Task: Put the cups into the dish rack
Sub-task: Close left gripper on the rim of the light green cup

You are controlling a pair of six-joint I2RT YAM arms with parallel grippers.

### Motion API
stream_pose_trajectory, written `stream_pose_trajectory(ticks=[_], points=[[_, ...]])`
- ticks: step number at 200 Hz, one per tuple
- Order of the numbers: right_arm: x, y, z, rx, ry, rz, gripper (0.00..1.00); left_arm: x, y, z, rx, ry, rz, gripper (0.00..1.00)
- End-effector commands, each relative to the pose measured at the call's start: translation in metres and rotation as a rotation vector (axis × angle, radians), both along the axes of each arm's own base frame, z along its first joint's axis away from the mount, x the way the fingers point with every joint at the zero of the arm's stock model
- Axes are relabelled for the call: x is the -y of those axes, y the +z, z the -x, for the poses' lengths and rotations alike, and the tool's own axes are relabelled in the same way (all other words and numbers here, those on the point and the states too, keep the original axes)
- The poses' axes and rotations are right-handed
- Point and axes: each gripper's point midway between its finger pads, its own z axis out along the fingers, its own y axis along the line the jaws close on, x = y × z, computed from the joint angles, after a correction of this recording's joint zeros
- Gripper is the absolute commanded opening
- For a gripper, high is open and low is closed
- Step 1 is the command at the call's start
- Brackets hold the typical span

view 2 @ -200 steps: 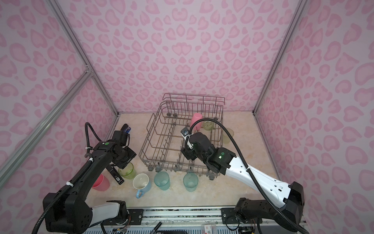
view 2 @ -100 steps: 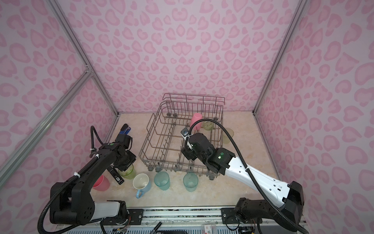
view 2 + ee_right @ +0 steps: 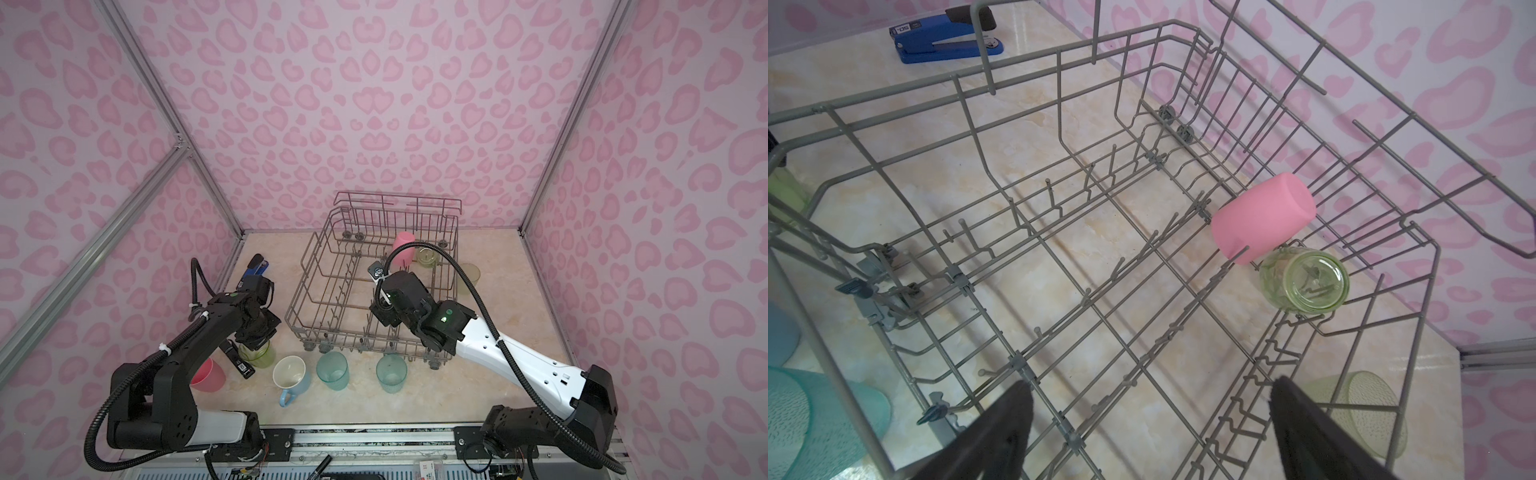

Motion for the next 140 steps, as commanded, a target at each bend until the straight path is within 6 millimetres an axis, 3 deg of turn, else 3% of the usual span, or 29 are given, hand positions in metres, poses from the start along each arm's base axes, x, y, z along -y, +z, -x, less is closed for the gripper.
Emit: stream_pose_trajectory(ticks=[1,45,76,140], points=[[0.001,0.003,-0.004,0.017,-0.016,0.013,0.89,-0.004,0.007,-0.003,0.02,0.011,-0.012,0.11],[0.002,0.006,-0.003,0.017,-0.021,0.002,0.89,-0.006,0.023,-0.004,0.07,0.014,-0.012,0.03],[0.003,0.012,-0.004,0.025,-0.029,-0.01,0.89,-0.007,0.04,-0.008,0.116,0.012,-0.013,0.03],[0.002,0.023,-0.003,0.031,-0.036,-0.038,0.89,-0.006,0.097,-0.022,0.276,-0.001,-0.012,0.03]])
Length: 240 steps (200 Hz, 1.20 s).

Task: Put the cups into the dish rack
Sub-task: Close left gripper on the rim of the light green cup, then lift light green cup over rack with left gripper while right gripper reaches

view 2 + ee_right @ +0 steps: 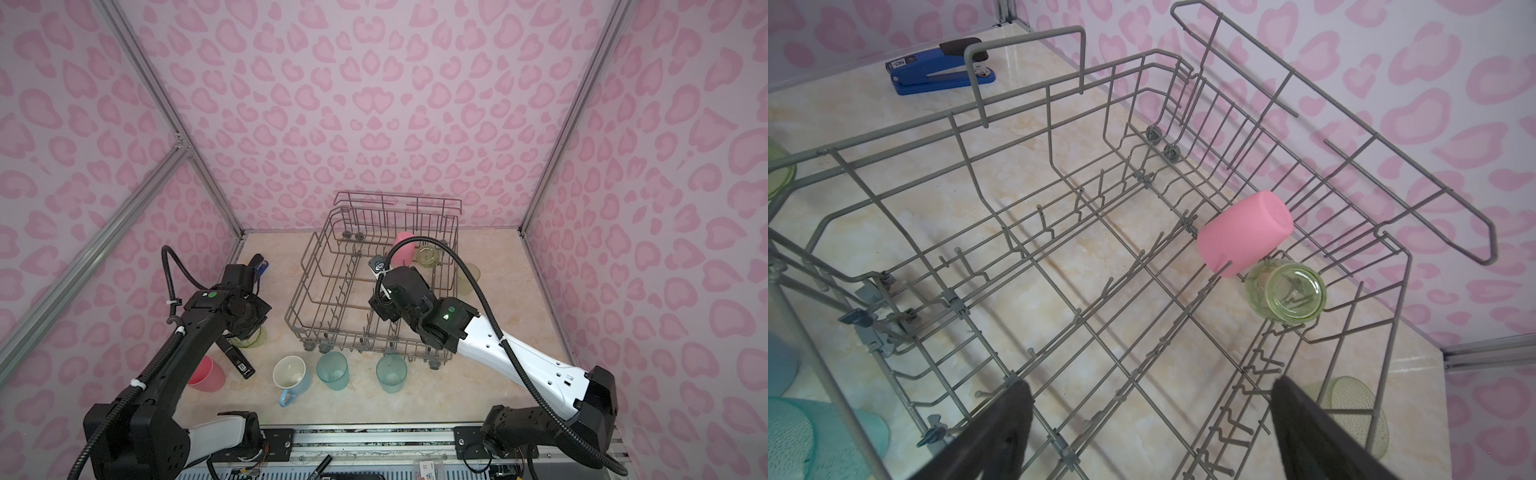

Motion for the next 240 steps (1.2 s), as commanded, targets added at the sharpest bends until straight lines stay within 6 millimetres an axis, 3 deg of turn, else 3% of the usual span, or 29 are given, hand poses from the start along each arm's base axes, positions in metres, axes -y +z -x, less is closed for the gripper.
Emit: stream_pose_trajectory(ticks=[1,93,175,240], points=[[0.002,0.002,0.001,-0.003,-0.013,-0.006,0.89,-0.002,0.02,-0.003,0.045,-0.007,-0.015,0.03],[-0.009,0.004,0.008,-0.029,0.005,-0.027,0.9,0.032,0.098,-0.03,0.297,-0.166,0.124,0.03],[-0.021,0.003,0.001,-0.075,-0.05,-0.047,0.9,0.049,0.183,-0.027,0.607,-0.264,0.173,0.03],[-0.035,0.004,-0.015,-0.172,-0.179,-0.194,0.92,0.1,0.238,-0.041,0.863,-0.489,0.346,0.03]])
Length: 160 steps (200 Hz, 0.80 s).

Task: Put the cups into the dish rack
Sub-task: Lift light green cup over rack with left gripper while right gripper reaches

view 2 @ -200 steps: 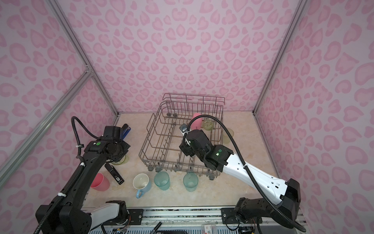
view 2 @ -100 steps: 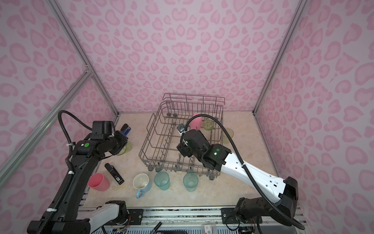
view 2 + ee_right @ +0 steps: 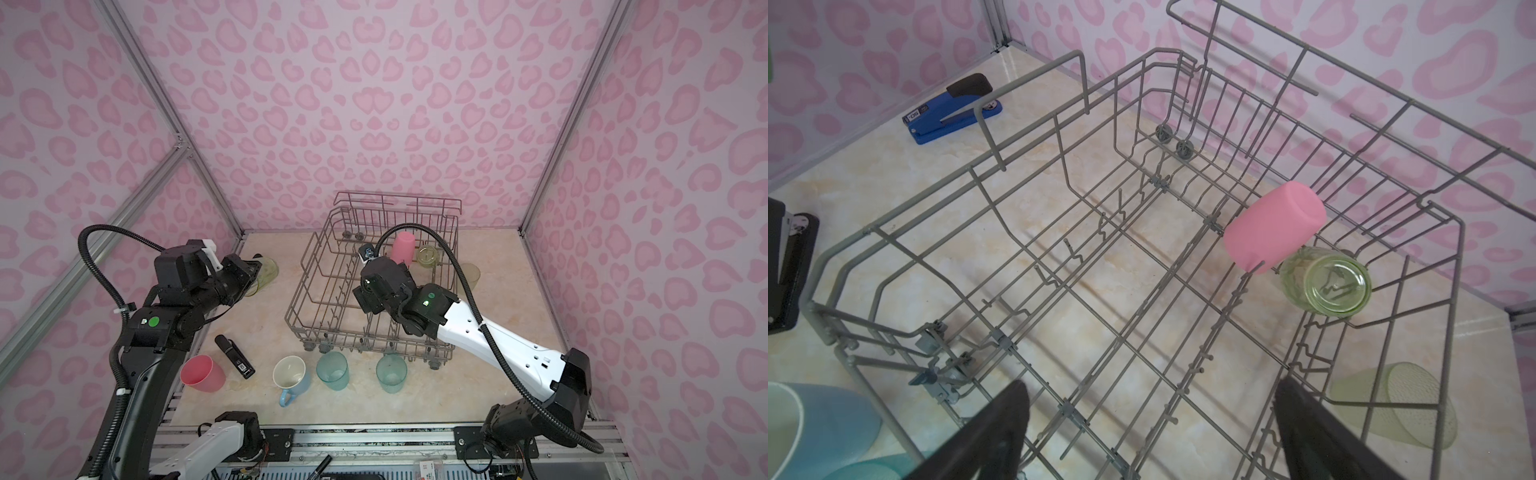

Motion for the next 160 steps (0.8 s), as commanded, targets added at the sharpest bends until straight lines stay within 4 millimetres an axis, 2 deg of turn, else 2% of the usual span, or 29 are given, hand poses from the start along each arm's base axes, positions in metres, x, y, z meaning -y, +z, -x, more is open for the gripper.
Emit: stream_pose_trajectory(ticks=[1,14,18,56,60,63,74,111,160], points=[[-0.002,-0.005,-0.004,-0.059,-0.065,-0.067,0.92,0.028,0.038,-0.01,0.175,-0.135,0.067,0.03],[-0.002,-0.009,-0.007,-0.093,-0.086,-0.108,0.91,0.042,0.048,-0.011,0.226,-0.193,0.092,0.03],[-0.004,0.006,-0.01,-0.085,-0.087,-0.155,0.92,0.047,0.051,-0.011,0.239,-0.211,0.095,0.03],[-0.007,0.032,-0.03,-0.179,-0.124,-0.502,0.9,0.092,0.068,-0.013,0.327,-0.372,0.121,0.04],[-0.007,0.042,-0.034,-0.189,-0.121,-0.571,0.9,0.096,0.069,-0.014,0.335,-0.386,0.126,0.04],[-0.006,0.031,-0.035,-0.216,-0.132,-0.588,0.9,0.1,0.07,-0.014,0.342,-0.399,0.131,0.04],[-0.004,0.035,-0.044,-0.268,-0.146,-0.731,0.89,0.111,0.072,-0.016,0.361,-0.432,0.145,0.04],[0.008,0.05,-0.073,-0.394,-0.188,-1.138,0.88,0.144,0.07,-0.017,0.425,-0.514,0.178,0.03],[0.023,0.065,-0.085,-0.478,-0.239,-1.398,0.87,0.18,0.058,-0.019,0.494,-0.614,0.199,0.03]])
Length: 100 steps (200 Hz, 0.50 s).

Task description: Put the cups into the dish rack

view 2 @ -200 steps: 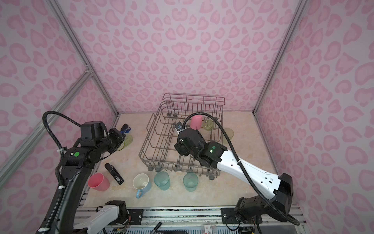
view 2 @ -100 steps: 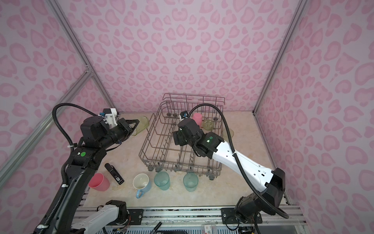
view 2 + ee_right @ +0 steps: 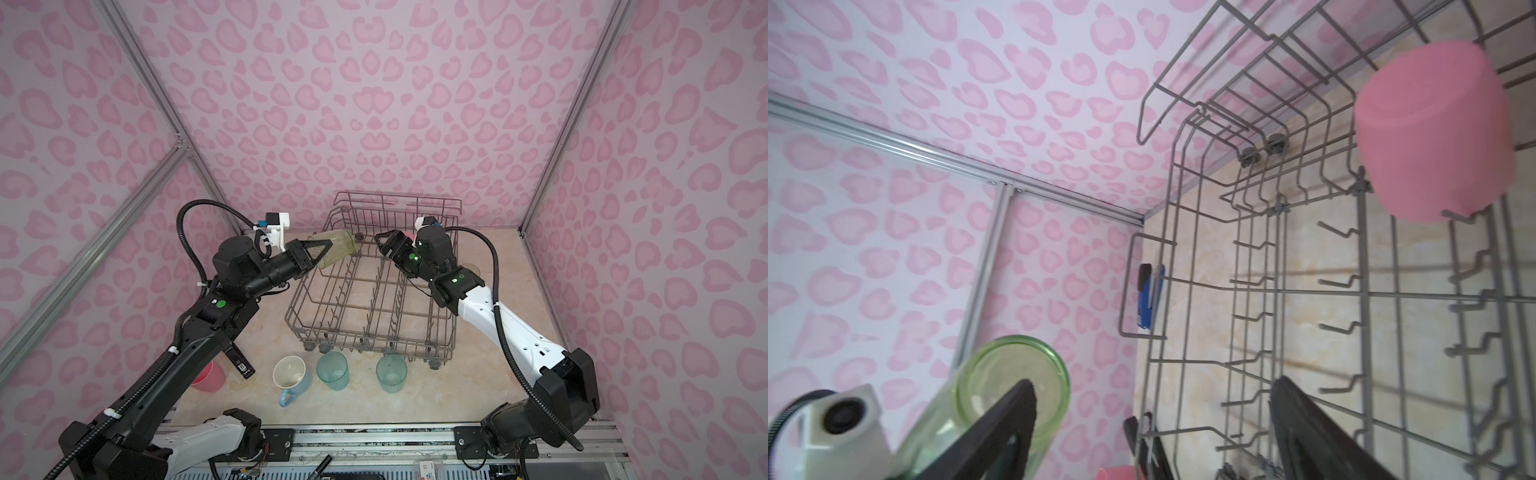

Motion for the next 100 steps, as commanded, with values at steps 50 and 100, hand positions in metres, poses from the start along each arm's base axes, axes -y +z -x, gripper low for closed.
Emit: stream_pose_trajectory(ticks=[50,100], points=[[0.014,0.032,0.002,-0.093,-0.07,-0.254,0.86,0.05,0.015,-0.002,0.215,-0.118,0.029,0.03],[0.02,0.021,0.002,-0.167,-0.115,-0.286,0.85,0.073,0.011,-0.001,0.242,-0.164,0.011,0.03]])
